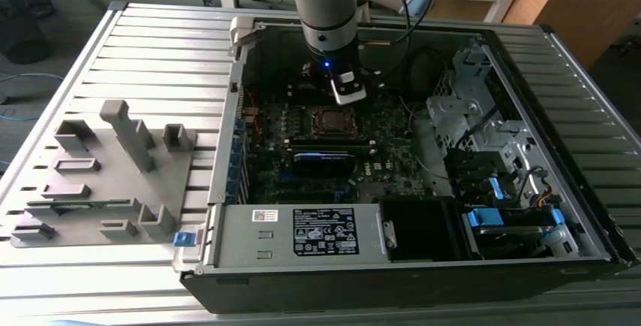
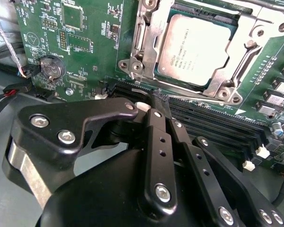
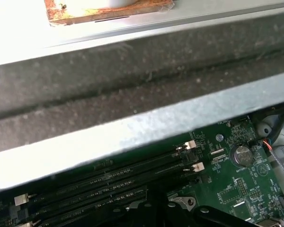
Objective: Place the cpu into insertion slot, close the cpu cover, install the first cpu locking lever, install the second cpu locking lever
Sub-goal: 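Install the first cpu locking lever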
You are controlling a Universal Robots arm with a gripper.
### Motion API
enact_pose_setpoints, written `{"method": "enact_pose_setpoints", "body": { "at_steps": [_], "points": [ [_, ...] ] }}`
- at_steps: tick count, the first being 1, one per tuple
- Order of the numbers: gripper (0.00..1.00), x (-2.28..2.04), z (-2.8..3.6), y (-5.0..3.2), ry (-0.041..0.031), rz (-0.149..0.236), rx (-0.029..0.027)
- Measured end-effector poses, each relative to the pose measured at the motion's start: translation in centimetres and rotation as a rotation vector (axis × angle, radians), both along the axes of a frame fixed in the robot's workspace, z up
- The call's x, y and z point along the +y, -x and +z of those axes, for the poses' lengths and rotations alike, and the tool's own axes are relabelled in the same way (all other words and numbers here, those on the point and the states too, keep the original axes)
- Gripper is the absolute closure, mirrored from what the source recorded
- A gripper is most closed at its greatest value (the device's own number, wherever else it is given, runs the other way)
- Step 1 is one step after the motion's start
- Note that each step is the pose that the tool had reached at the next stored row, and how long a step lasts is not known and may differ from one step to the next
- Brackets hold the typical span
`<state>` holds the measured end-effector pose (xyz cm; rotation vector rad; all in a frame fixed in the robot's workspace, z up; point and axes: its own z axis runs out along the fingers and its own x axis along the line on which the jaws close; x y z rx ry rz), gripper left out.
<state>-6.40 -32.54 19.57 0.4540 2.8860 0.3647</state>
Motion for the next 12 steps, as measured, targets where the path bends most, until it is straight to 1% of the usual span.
{"method": "enact_pose_setpoints", "body": {
  "at_steps": [3,8,10,12],
  "points": [
    [0.89,0.0,0.0,0.03,-0.0027,-0.001,-0.0002],
    [0.89,0.0,0.0,0.06,-0.0037,-0.001,-0.0004],
    [0.89,-0.01,0.0,0.07,-0.0045,-0.001,-0.0013],
    [0.89,-0.01,-0.02,0.08,-0.0069,-0.001,-0.0035]
  ]
}}
